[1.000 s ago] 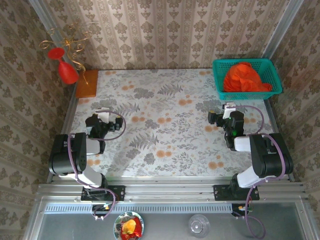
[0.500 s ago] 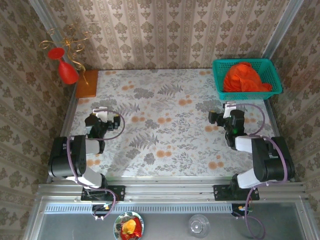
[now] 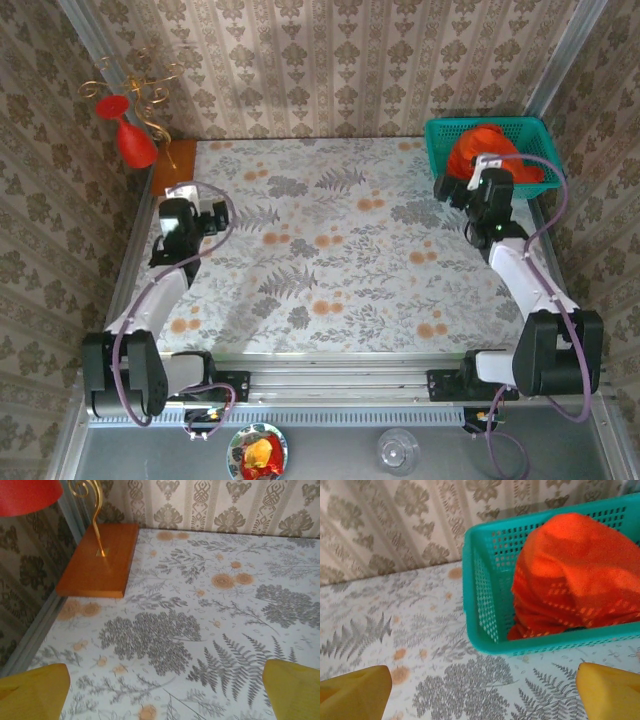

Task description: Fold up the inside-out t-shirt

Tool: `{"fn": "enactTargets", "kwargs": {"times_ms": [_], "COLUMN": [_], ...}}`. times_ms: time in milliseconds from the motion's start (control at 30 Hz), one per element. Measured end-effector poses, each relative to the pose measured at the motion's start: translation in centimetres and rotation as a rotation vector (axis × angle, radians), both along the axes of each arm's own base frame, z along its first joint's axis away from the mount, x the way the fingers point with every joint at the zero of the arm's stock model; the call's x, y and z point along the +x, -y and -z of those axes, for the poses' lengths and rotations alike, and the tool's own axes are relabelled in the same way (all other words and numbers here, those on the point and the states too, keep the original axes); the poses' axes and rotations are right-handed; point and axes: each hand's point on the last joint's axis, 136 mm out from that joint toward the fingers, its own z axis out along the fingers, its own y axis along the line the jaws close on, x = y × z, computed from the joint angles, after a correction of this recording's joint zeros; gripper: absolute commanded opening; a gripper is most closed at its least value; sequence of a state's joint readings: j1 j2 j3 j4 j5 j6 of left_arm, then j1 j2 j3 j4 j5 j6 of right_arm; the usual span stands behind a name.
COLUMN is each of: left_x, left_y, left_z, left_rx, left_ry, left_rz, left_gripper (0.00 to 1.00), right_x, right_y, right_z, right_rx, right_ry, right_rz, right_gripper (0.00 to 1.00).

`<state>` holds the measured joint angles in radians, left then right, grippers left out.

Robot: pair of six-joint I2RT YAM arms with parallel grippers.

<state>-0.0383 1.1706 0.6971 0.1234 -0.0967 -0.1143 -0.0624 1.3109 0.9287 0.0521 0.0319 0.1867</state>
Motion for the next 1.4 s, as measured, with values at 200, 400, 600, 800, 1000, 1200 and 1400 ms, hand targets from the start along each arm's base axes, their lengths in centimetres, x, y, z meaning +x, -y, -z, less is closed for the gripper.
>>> {"fn": "enactTargets", "kwargs": {"times_ms": [200,400,600,800,1000,1200,1400], "left_x": [-2.3,-4.5,-5.7,-6.1,-5.9,-5.8,-5.8], "left_y": [-1.8,-2.7,-1.8,-1.6,-1.4,-1.3,-1.2], "left_z": [-0.8,-3.1,-2.8,-1.7,-1.3,-1.1,-1.1], "left_rx": [-0.216,-0.326,-0.312,-0.325,-0.338,-0.343,-0.346], "left_ry": [-0.145,-0.229,-0.25,-0.274,-0.29,-0.295,-0.296], "left_rz": [-0.07,-0.049,0.013,0.027,0.043,0.048,0.052], "left_gripper": [1.0,1.0,1.0,1.0,1.0,1.0,1.0], "right_x": [3.8,7.3,9.9,11.4,12.8,14.4,15.5], "right_y": [3.2,5.4,7.3,8.6,10.4,11.8,12.2], "right_z": [-0.6,1.4,3.5,6.7,9.1,9.8,9.8], "right_rx": [0.085,0.112,0.085,0.055,0.017,-0.015,-0.016], "right_ry": [-0.105,-0.229,-0.305,-0.385,-0.429,-0.431,-0.419], "right_rz": [0.098,0.158,0.224,0.269,0.324,0.349,0.354], "right_gripper": [0.81,0.75,0.72,0.7,0.69,0.55,0.18]}}
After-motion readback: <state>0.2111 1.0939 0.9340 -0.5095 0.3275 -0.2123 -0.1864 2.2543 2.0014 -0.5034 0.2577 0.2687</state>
